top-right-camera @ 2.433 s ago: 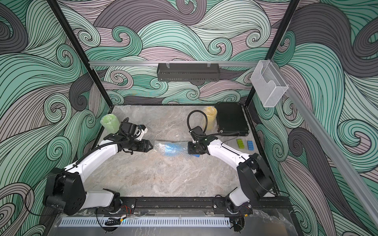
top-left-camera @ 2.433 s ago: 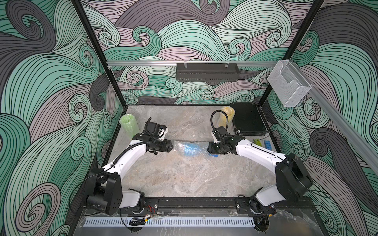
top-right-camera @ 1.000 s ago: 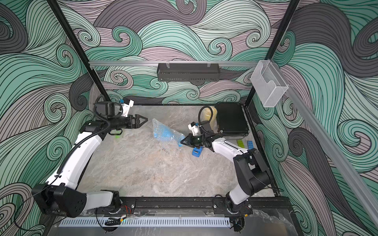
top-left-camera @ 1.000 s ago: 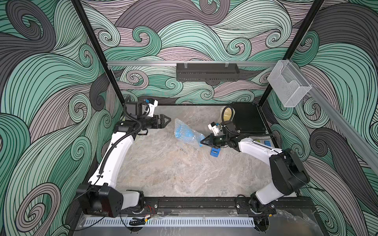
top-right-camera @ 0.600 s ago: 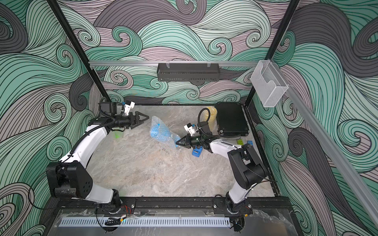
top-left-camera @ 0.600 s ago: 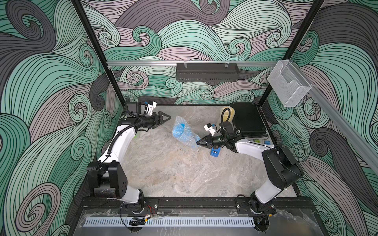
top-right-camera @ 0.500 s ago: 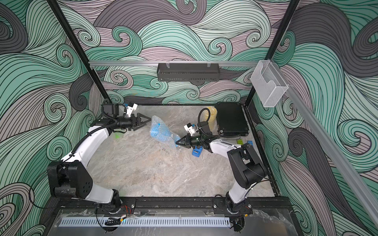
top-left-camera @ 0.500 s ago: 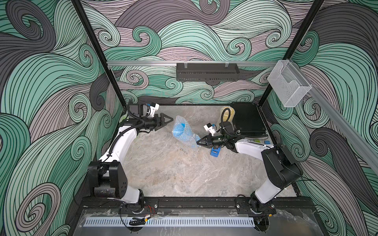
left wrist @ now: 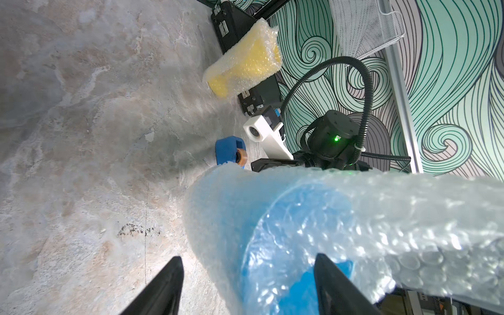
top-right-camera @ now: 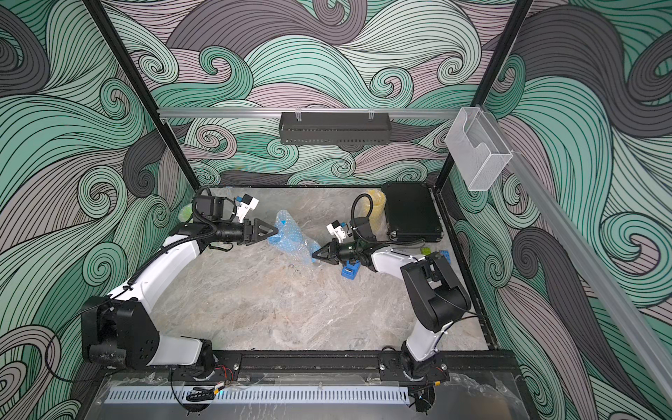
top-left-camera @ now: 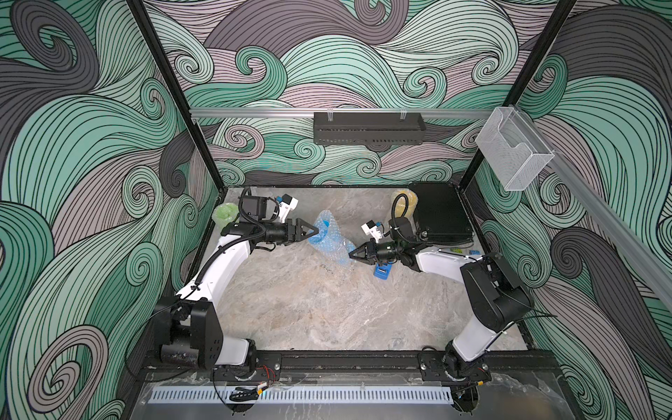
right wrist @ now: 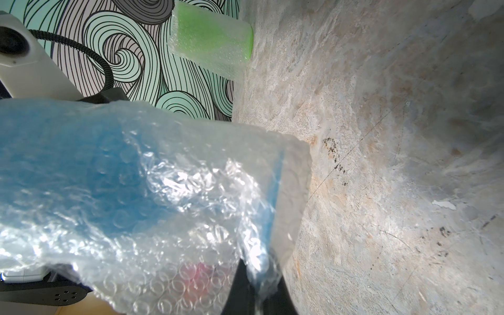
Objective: Wrap wine glasses in bubble wrap
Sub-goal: Wrap the wine glass in bubble wrap.
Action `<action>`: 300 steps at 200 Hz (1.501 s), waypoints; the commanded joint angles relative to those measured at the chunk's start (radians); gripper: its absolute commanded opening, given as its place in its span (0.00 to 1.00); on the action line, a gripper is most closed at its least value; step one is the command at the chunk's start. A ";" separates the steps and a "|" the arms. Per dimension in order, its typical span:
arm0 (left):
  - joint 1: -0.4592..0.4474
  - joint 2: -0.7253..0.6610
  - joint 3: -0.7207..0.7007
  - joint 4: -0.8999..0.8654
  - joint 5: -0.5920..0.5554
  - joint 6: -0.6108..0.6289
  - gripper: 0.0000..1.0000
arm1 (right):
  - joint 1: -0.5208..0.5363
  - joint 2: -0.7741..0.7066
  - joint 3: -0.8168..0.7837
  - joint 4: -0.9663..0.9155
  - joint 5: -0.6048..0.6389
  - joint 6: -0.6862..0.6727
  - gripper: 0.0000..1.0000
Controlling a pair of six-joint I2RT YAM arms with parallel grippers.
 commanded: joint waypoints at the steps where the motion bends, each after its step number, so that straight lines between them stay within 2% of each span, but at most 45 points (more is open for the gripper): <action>1: -0.011 -0.004 0.028 -0.080 -0.057 0.070 0.70 | 0.003 0.005 0.012 0.032 -0.019 0.006 0.00; 41: -0.038 0.021 0.018 -0.097 -0.161 0.073 0.57 | 0.022 -0.009 0.028 0.003 -0.021 -0.027 0.00; 84: -0.063 0.056 0.021 -0.108 -0.206 0.061 0.46 | 0.040 0.002 0.038 -0.008 -0.023 -0.045 0.00; 98: -0.062 0.036 0.038 -0.136 -0.208 0.074 0.48 | 0.029 0.007 0.036 -0.020 -0.022 -0.056 0.00; 131: -0.053 -0.106 0.078 -0.238 -0.209 0.153 0.65 | -0.007 0.003 0.021 -0.066 -0.021 -0.107 0.00; 146: -0.038 -0.148 0.095 -0.277 -0.212 0.180 0.69 | -0.013 -0.003 0.020 -0.086 -0.024 -0.129 0.00; 186: -0.021 -0.125 0.198 -0.262 -0.189 0.138 0.74 | -0.012 -0.019 0.029 -0.170 0.006 -0.191 0.00; 211: -0.028 -0.017 0.305 -0.247 -0.180 0.083 0.75 | -0.005 -0.026 0.039 -0.203 0.019 -0.215 0.00; 249: -0.073 0.149 0.402 -0.265 -0.110 0.091 0.70 | 0.017 -0.019 0.062 -0.245 0.016 -0.240 0.00; 270: -0.118 0.160 0.408 -0.299 -0.055 0.167 0.69 | 0.020 -0.014 0.074 -0.268 0.018 -0.250 0.00; 300: -0.135 0.076 0.315 -0.324 -0.086 0.228 0.63 | 0.012 -0.014 0.076 -0.270 0.024 -0.242 0.00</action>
